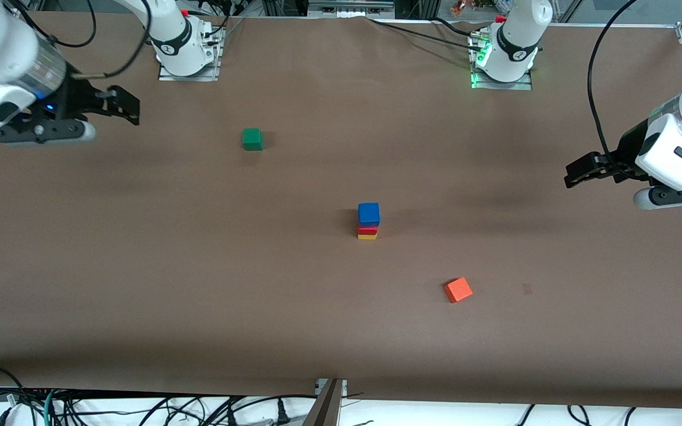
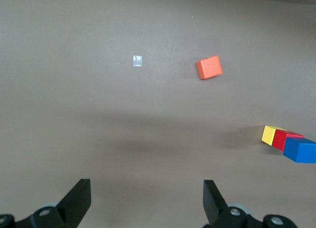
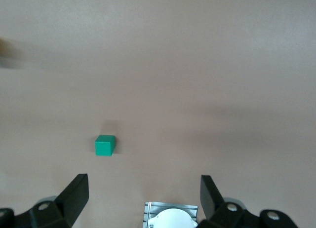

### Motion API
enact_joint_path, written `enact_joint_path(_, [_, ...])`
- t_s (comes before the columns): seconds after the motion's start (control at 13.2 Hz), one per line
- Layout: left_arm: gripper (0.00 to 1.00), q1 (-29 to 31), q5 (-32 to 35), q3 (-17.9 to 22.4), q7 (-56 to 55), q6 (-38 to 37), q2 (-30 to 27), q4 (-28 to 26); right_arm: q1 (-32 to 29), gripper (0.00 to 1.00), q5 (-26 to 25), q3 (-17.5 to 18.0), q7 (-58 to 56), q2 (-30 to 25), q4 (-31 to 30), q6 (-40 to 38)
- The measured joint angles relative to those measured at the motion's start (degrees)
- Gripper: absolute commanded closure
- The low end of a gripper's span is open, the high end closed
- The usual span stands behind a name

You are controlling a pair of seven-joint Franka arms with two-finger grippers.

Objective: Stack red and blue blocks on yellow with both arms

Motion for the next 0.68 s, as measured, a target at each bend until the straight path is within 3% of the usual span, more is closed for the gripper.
enact_joint_path(0.68, [0.0,-0.02,0.0,0.0,0.0,0.0,0.0,0.0,-1.26,0.0,-0.4,0.25,-6.95,-0.57,-1.07,3.39])
